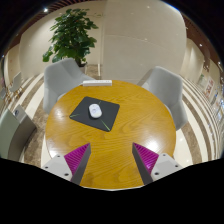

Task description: Arrange mouse

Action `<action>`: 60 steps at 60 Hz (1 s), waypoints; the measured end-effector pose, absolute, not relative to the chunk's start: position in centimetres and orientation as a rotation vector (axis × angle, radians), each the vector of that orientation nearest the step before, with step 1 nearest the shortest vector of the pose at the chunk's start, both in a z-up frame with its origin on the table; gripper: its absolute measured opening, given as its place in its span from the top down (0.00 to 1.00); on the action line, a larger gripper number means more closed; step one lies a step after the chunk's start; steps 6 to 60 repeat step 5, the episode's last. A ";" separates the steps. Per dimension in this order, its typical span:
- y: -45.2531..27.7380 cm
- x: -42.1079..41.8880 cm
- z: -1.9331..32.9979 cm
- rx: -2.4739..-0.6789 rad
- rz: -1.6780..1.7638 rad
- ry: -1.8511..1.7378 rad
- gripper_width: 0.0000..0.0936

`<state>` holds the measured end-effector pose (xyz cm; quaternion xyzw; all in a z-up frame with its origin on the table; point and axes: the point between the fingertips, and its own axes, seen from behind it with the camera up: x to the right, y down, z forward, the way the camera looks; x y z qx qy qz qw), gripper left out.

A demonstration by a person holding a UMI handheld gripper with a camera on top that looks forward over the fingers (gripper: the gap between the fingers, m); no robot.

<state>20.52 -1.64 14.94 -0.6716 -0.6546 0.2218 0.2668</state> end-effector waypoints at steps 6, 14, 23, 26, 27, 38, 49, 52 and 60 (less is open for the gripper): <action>-1.7 21.0 14.9 -1.825 0.598 -1.756 0.08; -1.7 21.0 14.9 -1.825 0.598 -1.756 0.08; -1.7 21.0 14.9 -1.825 0.598 -1.756 0.08; -1.7 21.0 14.9 -1.825 0.598 -1.756 0.08; -1.7 21.0 14.9 -1.825 0.598 -1.756 0.08; -1.7 21.0 14.9 -1.825 0.598 -1.756 0.08; -1.7 21.0 14.9 -1.825 0.598 -1.756 0.08; -1.7 21.0 14.9 -1.825 0.598 -1.756 0.08; -1.7 21.0 14.9 -1.825 0.598 -1.756 0.08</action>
